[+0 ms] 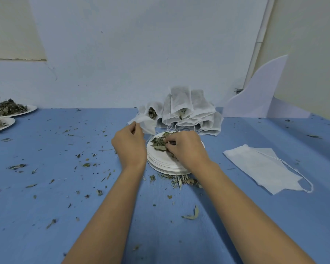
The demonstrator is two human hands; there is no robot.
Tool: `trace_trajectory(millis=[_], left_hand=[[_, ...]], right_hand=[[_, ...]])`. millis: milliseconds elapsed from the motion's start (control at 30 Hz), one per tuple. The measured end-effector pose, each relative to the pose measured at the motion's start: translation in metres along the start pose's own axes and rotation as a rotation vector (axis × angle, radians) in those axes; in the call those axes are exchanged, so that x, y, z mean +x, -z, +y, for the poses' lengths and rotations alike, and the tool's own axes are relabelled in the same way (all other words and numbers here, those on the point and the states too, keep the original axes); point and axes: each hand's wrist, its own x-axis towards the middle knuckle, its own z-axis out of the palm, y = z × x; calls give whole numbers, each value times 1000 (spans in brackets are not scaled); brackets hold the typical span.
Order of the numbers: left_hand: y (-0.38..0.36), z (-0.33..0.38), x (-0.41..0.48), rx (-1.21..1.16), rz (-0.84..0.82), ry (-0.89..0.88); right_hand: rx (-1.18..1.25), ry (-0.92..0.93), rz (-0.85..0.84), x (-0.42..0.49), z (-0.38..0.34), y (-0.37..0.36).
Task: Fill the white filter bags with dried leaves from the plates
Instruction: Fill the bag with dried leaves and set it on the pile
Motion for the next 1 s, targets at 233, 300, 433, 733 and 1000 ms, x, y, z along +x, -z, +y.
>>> trace_trajectory(millis=[233, 300, 433, 733, 1000], left_hand=[[-5, -5, -2, 34, -33, 3], [-6, -4, -3, 57, -40, -3], [-7, 1, -7, 68, -59, 8], [-6, 3, -10, 134, -83, -31], [-6, 0, -7, 128, -78, -39]], right_hand=[[419, -157, 311, 0, 0, 12], [577, -229, 379, 2, -1, 15], [855, -338, 451, 7, -2, 19], [291, -165, 8, 1, 7, 14], [-47, -103, -204, 5, 3, 26]])
